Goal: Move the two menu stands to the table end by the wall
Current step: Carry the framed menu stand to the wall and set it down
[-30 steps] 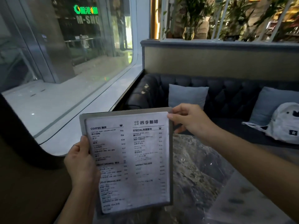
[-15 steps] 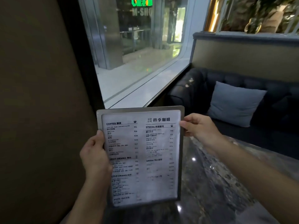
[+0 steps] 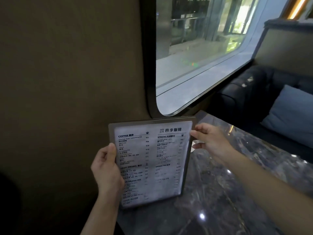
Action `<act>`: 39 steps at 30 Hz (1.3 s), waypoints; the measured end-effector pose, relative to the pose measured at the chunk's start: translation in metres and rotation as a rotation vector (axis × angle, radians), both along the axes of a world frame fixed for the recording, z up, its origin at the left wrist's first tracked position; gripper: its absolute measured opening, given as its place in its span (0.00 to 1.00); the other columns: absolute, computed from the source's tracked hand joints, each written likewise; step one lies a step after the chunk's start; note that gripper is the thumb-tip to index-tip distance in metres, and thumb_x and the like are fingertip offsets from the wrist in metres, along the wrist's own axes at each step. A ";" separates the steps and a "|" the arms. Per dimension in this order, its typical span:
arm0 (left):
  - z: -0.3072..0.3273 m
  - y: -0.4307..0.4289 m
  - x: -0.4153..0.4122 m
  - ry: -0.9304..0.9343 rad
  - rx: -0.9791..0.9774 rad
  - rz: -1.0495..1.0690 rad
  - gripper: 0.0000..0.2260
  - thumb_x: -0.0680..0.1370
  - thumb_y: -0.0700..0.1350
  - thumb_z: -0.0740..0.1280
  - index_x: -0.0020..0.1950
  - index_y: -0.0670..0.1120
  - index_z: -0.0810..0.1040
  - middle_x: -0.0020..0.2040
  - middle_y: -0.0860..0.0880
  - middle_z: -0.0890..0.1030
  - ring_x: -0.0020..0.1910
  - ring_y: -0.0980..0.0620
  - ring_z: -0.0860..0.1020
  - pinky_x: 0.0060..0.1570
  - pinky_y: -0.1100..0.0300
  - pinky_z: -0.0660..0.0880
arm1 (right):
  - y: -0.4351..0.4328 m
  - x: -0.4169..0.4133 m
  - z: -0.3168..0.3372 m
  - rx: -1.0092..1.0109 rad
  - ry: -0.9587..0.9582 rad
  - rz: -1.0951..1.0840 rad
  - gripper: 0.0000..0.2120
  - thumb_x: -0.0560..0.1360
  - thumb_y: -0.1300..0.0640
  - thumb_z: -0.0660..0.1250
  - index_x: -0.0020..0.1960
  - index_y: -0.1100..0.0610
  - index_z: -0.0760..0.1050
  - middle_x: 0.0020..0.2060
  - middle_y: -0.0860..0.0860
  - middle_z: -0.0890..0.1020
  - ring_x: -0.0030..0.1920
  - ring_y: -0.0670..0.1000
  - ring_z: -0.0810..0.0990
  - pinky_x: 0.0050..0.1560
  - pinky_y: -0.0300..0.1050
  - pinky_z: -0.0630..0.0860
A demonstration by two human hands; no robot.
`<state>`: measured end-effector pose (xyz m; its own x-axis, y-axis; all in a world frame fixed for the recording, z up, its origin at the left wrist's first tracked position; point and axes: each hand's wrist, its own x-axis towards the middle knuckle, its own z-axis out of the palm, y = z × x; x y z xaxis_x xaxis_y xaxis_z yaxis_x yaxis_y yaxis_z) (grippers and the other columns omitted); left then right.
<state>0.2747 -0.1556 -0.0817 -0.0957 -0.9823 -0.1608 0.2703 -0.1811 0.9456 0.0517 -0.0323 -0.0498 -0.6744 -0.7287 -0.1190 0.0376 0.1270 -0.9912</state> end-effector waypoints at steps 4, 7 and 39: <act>-0.011 -0.005 0.015 0.038 0.029 0.053 0.12 0.76 0.48 0.64 0.33 0.51 0.78 0.32 0.52 0.83 0.36 0.52 0.82 0.38 0.53 0.78 | -0.017 0.008 -0.005 -0.025 0.021 0.054 0.04 0.72 0.66 0.65 0.40 0.59 0.76 0.36 0.55 0.80 0.32 0.47 0.79 0.23 0.38 0.76; -0.018 -0.007 0.022 0.042 0.033 0.091 0.12 0.76 0.48 0.63 0.33 0.50 0.78 0.31 0.53 0.83 0.33 0.54 0.82 0.31 0.59 0.78 | -0.023 0.012 -0.005 -0.029 0.069 0.088 0.06 0.72 0.66 0.66 0.39 0.57 0.77 0.35 0.54 0.82 0.30 0.43 0.80 0.22 0.39 0.75; -0.082 -0.010 0.076 -0.164 0.096 -0.368 0.18 0.70 0.57 0.64 0.58 0.54 0.75 0.56 0.50 0.80 0.57 0.50 0.77 0.53 0.50 0.73 | 0.010 0.019 -0.098 0.154 0.034 0.142 0.10 0.69 0.58 0.71 0.49 0.49 0.78 0.48 0.51 0.84 0.49 0.50 0.82 0.48 0.46 0.77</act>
